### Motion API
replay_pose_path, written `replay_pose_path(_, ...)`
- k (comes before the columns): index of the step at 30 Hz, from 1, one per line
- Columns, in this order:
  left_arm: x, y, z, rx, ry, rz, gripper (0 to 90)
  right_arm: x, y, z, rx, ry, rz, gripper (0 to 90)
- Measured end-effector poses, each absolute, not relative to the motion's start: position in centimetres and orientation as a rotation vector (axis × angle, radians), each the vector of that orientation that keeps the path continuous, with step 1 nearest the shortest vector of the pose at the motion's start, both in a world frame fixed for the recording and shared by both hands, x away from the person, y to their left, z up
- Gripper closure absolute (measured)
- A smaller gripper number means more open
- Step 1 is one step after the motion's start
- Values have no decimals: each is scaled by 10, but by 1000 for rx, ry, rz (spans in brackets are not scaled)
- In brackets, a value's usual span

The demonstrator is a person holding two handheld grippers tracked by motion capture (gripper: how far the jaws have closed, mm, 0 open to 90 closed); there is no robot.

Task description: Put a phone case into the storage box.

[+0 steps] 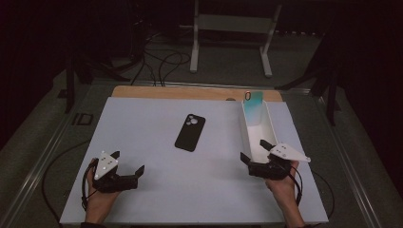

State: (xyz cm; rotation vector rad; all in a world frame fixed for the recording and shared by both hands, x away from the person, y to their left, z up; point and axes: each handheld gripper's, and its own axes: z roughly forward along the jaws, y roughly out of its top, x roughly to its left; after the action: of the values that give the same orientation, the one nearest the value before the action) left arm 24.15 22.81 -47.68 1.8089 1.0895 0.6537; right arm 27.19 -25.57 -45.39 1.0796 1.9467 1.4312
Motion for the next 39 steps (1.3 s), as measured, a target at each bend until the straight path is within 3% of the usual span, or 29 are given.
replay_pose_path(27, 241, 219, -472, 1835, 1072, 651, 0, 261, -268, -470, 1130, 1900, 1490, 79)
replay_pose_path(39, 260, 201, -461, 1863, 1059, 600, 0, 261, -265, -469, 1112, 1892, 1484, 80)
